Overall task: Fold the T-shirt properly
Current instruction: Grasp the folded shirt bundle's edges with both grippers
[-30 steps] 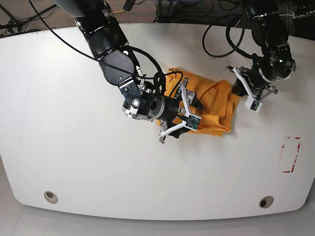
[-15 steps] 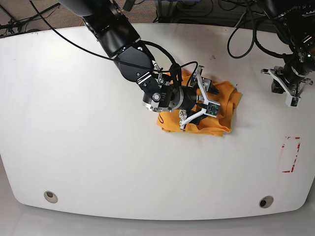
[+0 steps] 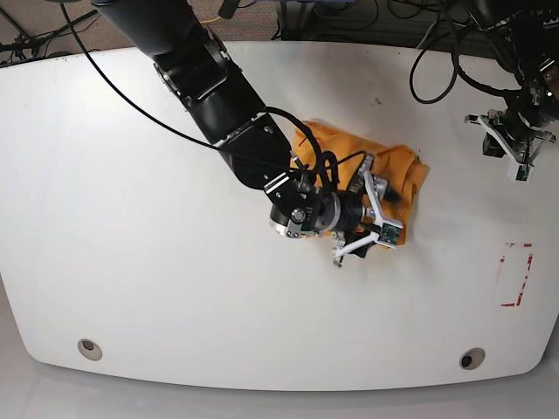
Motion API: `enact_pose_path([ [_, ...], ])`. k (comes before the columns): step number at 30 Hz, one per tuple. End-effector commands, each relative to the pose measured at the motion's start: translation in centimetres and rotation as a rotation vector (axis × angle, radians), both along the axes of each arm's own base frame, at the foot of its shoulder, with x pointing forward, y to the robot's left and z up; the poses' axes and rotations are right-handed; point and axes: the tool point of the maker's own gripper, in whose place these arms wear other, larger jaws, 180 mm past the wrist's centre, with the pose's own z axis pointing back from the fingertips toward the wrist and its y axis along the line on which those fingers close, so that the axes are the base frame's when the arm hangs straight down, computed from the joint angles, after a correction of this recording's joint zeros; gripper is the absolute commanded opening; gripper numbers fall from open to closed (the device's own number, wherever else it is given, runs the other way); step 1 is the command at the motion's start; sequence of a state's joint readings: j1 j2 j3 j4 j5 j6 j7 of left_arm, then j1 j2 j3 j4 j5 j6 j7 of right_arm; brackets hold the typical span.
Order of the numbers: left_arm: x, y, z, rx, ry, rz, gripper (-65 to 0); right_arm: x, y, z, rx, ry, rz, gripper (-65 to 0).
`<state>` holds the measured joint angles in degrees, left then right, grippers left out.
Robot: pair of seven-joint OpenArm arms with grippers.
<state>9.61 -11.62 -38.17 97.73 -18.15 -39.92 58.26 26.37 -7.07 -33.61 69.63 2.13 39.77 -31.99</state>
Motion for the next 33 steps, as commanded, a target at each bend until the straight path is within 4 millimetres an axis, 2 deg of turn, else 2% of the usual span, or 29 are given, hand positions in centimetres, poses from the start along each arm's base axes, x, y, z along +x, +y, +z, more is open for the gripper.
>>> enact_pose_path([
  [1, 0.7, -1.0, 0.5, -0.009, -0.029, -0.026, -58.5, 1.9, 1.5, 3.9, 0.079, -0.071, 0.021, -30.8],
  [5, 1.5, -3.1, 0.1, -0.027, -0.026, -0.082, -58.5, 2.7, 1.6, 5.6, 0.099, -0.116, 0.026, -30.8],
  [9, 1.9, -5.0, -0.3, -0.043, -0.018, -0.134, -58.3, 3.4, -0.4, 5.9, 0.063, -0.151, 0.008, -30.8],
  [11, 2.9, -7.8, -0.3, -0.069, -0.027, -0.201, -58.3, 4.5, -1.8, 6.1, 0.066, -0.155, -0.033, -30.8],
  [13, 3.6, -9.4, 0.6, -0.060, -0.056, -0.253, -58.5, 5.1, -3.0, 7.7, 0.098, -0.183, -0.076, -30.8],
  [15, 3.7, -10.7, 1.9, -0.040, -0.092, -0.295, -58.5, 4.7, -4.6, 7.4, 0.099, -0.172, -0.130, -30.8],
  [17, 3.9, -13.1, 2.3, -0.059, -0.112, -0.341, -58.3, 5.8, -6.6, 7.9, 0.107, -0.179, -0.183, -30.8],
  [19, 5.4, -15.6, 3.8, -0.072, -0.164, -0.403, -58.3, 6.6, -8.5, 7.2, 0.102, -0.163, -0.235, -30.8],
  [21, 5.8, -16.9, 5.5, -0.052, -0.212, -0.448, -58.3, 6.1, -9.2, 7.5, 0.109, -0.170, -0.255, -31.9],
  [24, 5.0, -17.6, 5.7, -0.051, -0.216, -0.466, -58.3, 5.1, -11.0, 6.9, 0.076, -0.170, -0.289, -39.0],
  [28, 7.0, -19.8, 6.4, -0.073, -0.246, -0.508, -58.2, 5.4, -12.0, 5.2, 0.058, -0.122, -0.319, -48.4],
  [31, 5.8, -19.8, 4.9, -0.063, -0.197, -0.508, -58.2, 3.6, -12.0, 4.2, 0.062, -0.100, -0.319, -50.4],
  [33, 5.8, -19.3, 3.9, -0.047, -0.165, -0.493, -58.2, 3.5, -12.2, 3.2, 0.048, -0.080, -0.324, -50.4],
])
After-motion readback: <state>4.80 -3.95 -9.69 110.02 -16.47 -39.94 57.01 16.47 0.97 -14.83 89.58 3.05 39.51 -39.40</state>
